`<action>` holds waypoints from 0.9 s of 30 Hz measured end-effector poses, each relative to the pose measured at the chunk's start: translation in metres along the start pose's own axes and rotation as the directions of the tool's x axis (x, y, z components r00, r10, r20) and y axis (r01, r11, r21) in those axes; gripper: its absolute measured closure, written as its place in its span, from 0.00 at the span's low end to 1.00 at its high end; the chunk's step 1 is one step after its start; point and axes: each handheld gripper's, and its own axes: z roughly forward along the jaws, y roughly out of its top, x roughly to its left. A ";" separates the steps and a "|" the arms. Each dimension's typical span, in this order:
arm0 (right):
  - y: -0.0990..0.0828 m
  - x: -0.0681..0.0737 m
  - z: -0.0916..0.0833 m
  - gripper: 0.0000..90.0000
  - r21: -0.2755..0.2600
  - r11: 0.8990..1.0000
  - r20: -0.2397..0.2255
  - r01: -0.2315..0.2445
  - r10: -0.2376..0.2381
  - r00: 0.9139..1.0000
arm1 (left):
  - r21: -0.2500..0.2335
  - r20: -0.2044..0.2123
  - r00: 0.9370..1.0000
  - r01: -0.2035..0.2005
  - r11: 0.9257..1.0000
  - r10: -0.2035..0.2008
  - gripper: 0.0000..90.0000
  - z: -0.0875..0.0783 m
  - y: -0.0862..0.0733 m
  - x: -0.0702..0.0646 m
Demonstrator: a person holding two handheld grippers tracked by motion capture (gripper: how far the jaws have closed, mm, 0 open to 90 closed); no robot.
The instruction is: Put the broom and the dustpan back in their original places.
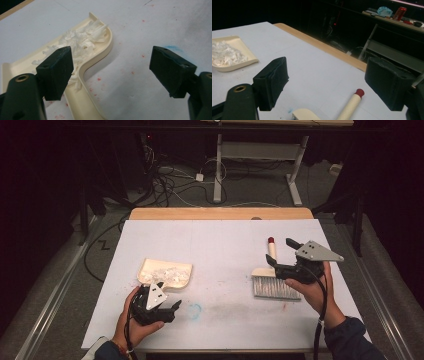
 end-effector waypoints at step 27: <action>-0.023 0.006 -0.041 0.23 0.002 0.999 -0.013 0.049 -0.049 0.999 | 0.000 -0.008 1.000 -0.007 1.000 0.007 0.21 0.001 0.001 -0.002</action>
